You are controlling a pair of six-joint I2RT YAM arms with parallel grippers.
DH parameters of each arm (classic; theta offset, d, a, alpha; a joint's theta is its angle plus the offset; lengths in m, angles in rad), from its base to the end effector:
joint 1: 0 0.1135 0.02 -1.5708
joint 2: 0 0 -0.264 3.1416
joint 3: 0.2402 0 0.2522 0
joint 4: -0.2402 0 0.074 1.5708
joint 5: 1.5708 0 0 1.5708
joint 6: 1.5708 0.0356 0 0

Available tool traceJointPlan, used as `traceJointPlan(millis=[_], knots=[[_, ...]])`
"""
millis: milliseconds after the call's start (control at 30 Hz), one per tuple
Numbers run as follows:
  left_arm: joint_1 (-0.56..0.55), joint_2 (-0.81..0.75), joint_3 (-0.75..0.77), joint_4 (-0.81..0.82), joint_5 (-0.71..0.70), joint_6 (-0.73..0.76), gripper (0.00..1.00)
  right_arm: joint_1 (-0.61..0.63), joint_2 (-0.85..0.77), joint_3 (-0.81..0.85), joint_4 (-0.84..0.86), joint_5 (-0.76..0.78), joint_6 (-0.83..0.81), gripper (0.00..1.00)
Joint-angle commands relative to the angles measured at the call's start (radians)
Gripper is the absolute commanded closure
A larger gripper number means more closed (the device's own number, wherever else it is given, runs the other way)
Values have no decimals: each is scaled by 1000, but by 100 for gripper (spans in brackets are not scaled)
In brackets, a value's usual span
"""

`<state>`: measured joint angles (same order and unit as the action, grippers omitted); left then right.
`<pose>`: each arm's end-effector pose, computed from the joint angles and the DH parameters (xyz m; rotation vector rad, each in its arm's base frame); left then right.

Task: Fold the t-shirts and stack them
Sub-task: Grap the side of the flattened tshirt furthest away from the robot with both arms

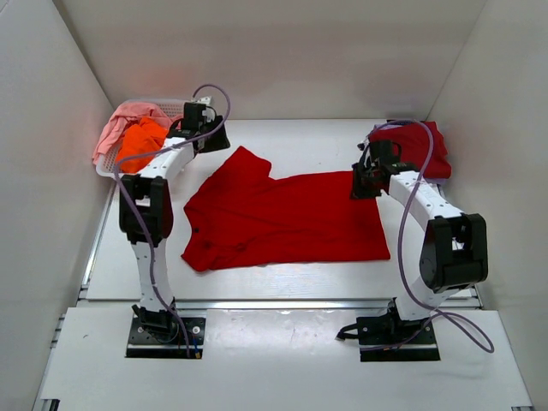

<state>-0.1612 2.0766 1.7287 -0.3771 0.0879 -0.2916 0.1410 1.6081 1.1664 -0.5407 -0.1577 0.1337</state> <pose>0.4738 -0.0802 0.2447 -0.1051 2.3129 -0.3331 0.3334 0.0530 0.2360 -0.0707 2.5630 0.3069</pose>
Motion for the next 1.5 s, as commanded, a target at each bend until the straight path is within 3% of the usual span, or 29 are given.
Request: traceJointPlan(millis=[0, 167, 333, 467, 667, 733, 767, 800, 867, 1233, 1467], knots=[[-3, 114, 86, -77, 16, 55, 35, -11, 13, 36, 19, 9, -20, 88], [-17, 217, 184, -147, -17, 84, 32, -50, 50, 44, 47, 7, -16, 82], [-20, 246, 189, -163, -45, 104, 29, -70, 110, 76, 53, 0, -23, 77], [-18, 269, 218, -189, -11, 117, 33, -81, 127, 85, 70, 10, -25, 71], [-57, 341, 337, -312, -51, 149, 33, -132, 242, 226, 33, -20, -8, 64], [-60, 364, 380, -348, -50, 143, 44, -138, 271, 255, 28, -13, -2, 61], [-58, 373, 412, -364, -45, 144, 58, -139, 289, 281, 31, -13, -3, 60], [-49, 394, 426, -379, -40, 143, 64, -139, 299, 291, 30, -8, -2, 60], [-46, 416, 472, -401, -16, 141, 99, -139, 331, 331, 22, -17, 10, 57], [-32, 361, 378, -364, -10, 146, 100, -170, 533, 548, -51, 47, 58, 48], [-27, 321, 319, -324, 7, 149, 100, -162, 665, 716, -133, 52, 50, 48]])
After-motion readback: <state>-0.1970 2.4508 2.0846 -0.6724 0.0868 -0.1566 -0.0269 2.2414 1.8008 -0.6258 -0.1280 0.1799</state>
